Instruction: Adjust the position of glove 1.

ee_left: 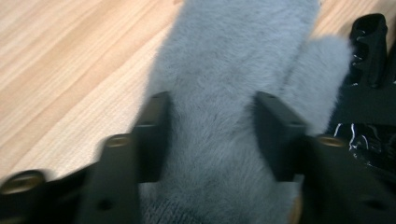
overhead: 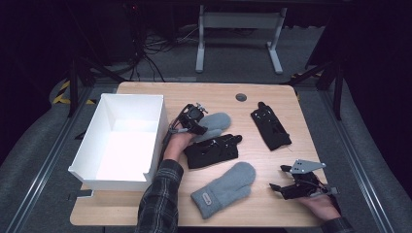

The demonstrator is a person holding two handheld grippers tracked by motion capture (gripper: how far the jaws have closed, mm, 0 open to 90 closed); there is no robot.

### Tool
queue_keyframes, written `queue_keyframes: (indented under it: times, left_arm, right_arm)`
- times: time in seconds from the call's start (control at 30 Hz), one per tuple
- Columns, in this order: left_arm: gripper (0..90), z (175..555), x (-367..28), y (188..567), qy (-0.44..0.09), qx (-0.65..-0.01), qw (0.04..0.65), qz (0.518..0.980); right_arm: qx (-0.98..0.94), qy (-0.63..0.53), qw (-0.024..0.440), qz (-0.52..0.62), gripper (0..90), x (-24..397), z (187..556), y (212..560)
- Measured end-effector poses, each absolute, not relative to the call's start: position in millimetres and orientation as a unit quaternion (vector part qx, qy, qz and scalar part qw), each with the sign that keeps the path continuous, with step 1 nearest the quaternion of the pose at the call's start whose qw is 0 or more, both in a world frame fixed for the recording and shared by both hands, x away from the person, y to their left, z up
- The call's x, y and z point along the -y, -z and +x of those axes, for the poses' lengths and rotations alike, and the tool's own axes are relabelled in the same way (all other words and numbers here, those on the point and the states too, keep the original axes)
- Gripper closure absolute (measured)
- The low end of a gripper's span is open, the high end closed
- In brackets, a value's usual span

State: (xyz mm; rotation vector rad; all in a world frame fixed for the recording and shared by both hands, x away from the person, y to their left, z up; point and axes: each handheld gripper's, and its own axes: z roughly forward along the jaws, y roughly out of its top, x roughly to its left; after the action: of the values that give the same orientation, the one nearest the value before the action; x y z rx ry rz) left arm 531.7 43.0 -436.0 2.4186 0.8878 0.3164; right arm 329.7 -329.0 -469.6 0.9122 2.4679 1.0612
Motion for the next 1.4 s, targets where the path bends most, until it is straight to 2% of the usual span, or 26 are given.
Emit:
queue_keyframes:
  times: [0.03,0.1,0.2,0.7,1.4]
  left_arm:
    - [64.6,531.7,-43.0,435.5,-0.118,-0.33,0.268,0.898]
    - [74.4,531.6,-43.2,434.7,-0.117,-0.336,0.271,0.894]
    - [80.5,530.9,-44.8,430.8,-0.113,-0.349,0.276,0.888]
    - [81.9,504.3,-49.4,391.7,-0.098,-0.378,0.314,0.865]
    - [82.0,424.8,-44.8,366.4,-0.054,-0.344,0.343,0.872]
  right_arm:
    - [-0.86,-0.37,0.152,0.318,16.0,329.0,329.7,469.6]
    - [-0.86,-0.37,0.152,0.318,16.0,328.9,329.7,469.6]
    - [-0.86,-0.37,0.152,0.318,16.1,328.9,329.7,469.6]
    - [-0.859,-0.37,0.152,0.319,16.1,328.7,329.9,469.7]
    - [-0.859,-0.37,0.152,0.319,15.9,328.5,330.0,469.7]
